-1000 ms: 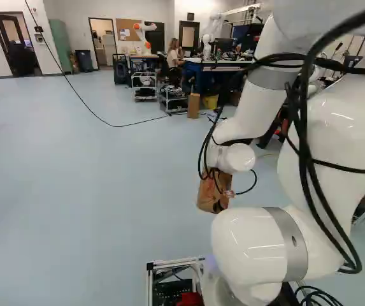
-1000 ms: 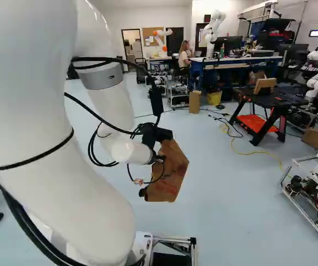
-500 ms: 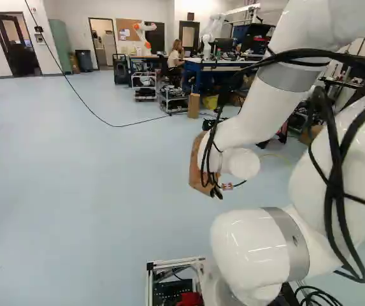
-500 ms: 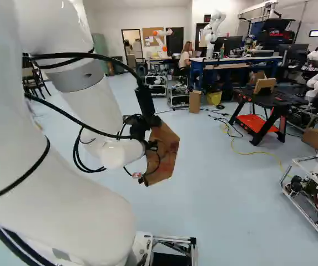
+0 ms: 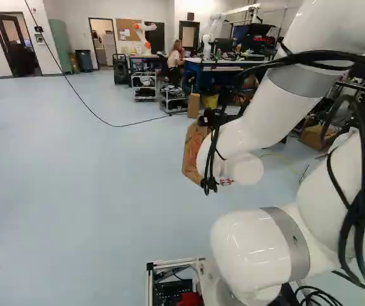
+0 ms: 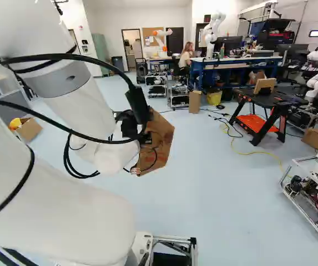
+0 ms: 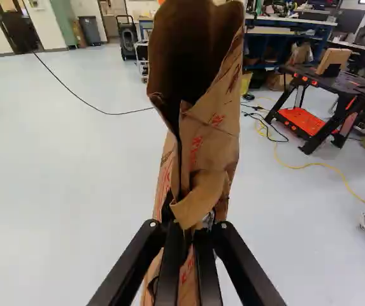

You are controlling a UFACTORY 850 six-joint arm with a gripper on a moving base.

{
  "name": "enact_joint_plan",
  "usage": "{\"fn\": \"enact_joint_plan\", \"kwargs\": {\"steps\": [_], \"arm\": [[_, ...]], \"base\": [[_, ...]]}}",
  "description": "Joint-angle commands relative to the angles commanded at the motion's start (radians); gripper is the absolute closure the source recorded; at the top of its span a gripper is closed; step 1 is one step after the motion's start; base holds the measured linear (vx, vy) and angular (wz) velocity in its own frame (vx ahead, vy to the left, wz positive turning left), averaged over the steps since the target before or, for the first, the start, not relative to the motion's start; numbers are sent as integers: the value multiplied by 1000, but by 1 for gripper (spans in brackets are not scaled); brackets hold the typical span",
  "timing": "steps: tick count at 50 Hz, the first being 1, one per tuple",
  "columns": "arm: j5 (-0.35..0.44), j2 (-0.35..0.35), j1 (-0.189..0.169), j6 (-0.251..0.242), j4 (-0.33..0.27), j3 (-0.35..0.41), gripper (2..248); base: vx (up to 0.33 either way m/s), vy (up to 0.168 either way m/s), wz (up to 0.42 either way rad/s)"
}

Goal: Pick up the grocery bag from the ground

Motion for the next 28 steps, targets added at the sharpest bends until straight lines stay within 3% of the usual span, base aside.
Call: {"fn": "enact_joint_plan", "kwargs": {"steps": [28], "arm": [[22,23,9,0,-17,9,227]], "base": [[0,0,0]]}}
